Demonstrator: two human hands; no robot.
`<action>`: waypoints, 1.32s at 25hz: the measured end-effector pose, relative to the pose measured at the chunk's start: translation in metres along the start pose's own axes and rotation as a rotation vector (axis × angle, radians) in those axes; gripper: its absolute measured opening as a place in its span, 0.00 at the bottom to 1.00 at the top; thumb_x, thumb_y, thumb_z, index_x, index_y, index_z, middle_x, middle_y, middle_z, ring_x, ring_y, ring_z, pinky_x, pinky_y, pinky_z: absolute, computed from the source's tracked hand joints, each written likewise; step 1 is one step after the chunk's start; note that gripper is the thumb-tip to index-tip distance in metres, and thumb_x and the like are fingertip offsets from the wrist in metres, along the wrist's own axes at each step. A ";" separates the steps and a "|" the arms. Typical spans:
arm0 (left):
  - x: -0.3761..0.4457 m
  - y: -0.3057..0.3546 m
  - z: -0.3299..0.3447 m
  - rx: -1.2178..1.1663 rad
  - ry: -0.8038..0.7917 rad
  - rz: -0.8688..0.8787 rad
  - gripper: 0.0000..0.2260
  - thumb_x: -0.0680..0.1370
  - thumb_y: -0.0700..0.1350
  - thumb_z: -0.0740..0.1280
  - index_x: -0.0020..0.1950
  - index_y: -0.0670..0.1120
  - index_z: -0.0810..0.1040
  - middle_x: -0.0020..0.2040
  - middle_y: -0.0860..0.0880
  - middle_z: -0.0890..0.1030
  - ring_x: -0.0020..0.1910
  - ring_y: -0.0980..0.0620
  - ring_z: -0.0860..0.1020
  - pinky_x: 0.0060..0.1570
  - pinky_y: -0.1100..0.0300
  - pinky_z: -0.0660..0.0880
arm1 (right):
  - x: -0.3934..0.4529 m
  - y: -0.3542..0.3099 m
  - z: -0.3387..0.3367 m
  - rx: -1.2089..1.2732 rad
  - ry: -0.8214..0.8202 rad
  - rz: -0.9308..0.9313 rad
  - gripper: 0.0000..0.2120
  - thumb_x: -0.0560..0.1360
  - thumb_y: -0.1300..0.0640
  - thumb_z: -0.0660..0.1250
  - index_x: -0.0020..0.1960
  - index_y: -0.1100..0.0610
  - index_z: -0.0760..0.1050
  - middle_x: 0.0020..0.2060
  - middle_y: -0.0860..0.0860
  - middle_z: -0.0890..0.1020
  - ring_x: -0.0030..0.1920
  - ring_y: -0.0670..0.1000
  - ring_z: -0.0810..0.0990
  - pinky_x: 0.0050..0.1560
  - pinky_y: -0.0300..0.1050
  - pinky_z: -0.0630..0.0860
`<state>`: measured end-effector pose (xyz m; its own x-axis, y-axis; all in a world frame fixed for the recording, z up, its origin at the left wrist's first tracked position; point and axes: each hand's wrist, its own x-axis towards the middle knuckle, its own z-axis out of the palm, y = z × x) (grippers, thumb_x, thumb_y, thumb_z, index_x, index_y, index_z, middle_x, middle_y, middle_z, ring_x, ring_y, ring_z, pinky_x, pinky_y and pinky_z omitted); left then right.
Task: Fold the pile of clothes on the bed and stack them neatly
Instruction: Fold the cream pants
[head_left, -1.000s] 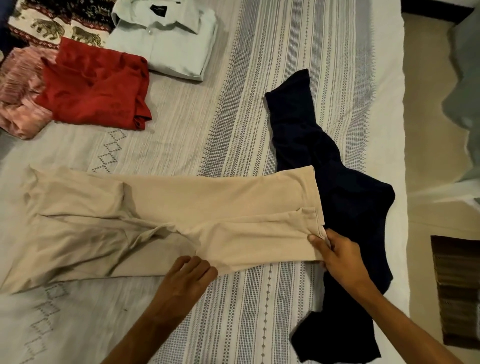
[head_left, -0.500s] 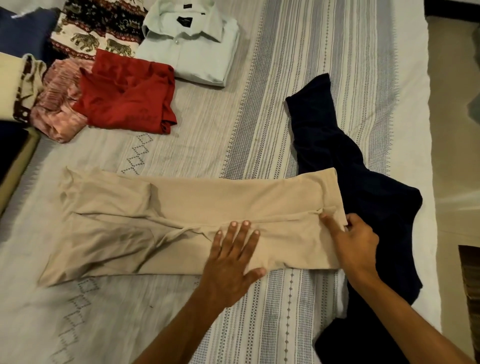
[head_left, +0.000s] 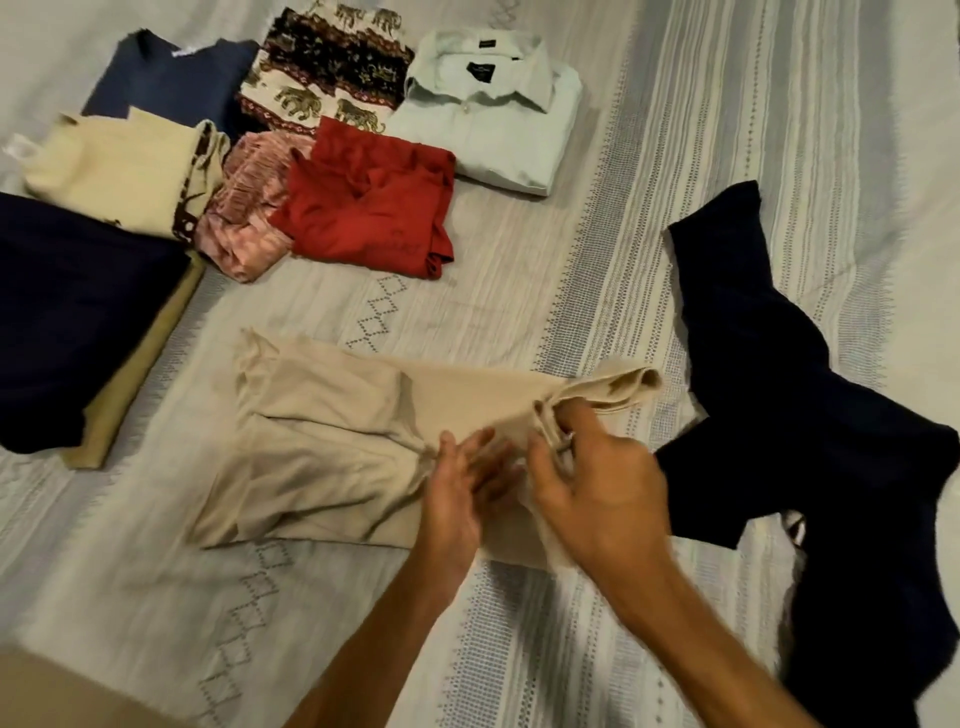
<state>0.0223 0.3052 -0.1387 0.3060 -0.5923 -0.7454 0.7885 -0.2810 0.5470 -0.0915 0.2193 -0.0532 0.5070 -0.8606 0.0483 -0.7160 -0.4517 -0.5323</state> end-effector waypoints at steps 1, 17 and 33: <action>0.000 0.013 -0.010 -0.168 0.047 -0.060 0.31 0.82 0.68 0.56 0.72 0.46 0.78 0.68 0.40 0.81 0.69 0.39 0.77 0.74 0.43 0.68 | 0.000 -0.024 0.019 -0.030 -0.057 -0.022 0.13 0.79 0.44 0.64 0.57 0.52 0.75 0.33 0.53 0.83 0.32 0.61 0.83 0.30 0.46 0.69; 0.002 0.066 -0.083 -0.170 -0.072 -0.156 0.37 0.78 0.72 0.59 0.68 0.42 0.82 0.64 0.38 0.83 0.63 0.39 0.82 0.70 0.42 0.73 | -0.008 -0.050 0.133 0.055 -0.216 -0.121 0.20 0.81 0.44 0.56 0.69 0.47 0.74 0.55 0.46 0.77 0.53 0.47 0.76 0.50 0.48 0.74; 0.031 0.042 -0.103 0.538 0.321 0.238 0.17 0.77 0.56 0.75 0.42 0.42 0.83 0.34 0.50 0.79 0.34 0.56 0.74 0.38 0.60 0.72 | -0.007 0.057 0.094 0.454 -0.096 0.784 0.19 0.84 0.45 0.63 0.49 0.63 0.74 0.46 0.61 0.80 0.47 0.60 0.79 0.43 0.49 0.75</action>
<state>0.1199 0.3528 -0.1786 0.6478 -0.4540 -0.6118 0.3292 -0.5575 0.7622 -0.0905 0.2216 -0.1632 0.0066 -0.8495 -0.5275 -0.6251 0.4082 -0.6653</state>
